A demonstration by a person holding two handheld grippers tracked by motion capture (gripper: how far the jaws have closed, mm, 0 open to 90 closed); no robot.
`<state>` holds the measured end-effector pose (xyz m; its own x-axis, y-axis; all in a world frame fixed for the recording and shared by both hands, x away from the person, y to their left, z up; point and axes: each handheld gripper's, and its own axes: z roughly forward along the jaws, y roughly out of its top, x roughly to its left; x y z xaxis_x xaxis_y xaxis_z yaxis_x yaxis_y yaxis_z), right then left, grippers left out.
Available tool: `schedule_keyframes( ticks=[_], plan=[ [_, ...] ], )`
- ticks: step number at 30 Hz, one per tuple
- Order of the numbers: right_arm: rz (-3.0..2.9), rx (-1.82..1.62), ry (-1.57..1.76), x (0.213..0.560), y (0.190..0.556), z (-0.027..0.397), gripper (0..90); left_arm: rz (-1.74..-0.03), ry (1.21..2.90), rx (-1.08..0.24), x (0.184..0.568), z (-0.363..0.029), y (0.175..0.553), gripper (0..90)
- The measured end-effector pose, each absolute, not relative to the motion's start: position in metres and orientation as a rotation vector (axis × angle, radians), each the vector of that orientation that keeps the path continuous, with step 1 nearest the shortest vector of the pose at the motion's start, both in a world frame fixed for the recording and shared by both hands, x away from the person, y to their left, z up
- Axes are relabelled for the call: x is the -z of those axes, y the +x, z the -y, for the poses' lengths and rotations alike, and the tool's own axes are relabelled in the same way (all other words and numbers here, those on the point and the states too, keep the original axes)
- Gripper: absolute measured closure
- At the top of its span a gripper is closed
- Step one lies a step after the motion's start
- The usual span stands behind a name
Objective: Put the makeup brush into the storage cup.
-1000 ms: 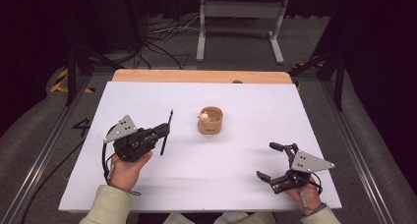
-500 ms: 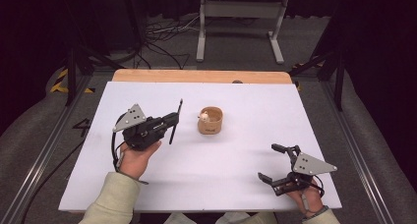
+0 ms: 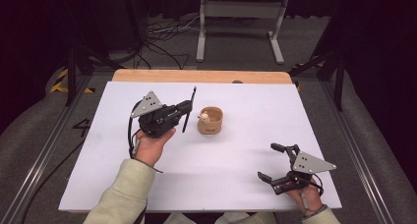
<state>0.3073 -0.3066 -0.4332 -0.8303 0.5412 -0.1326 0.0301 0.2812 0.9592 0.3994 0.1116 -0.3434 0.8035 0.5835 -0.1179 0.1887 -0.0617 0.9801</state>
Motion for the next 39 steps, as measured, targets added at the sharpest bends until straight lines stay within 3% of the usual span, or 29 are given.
schedule_keyframes(
  ticks=[13, 39],
  plan=[
    [-2.122, -1.575, 0.507, 0.433, 0.307, 0.307, 0.0, -0.652, 1.57, -0.367, 0.341, -0.096, 0.41, 83.0],
    [-2.112, -1.594, 0.495, 0.43, 0.305, 0.309, 0.0, -0.611, 1.634, -0.359, 0.334, -0.066, 0.44, 83.0]
  ],
)
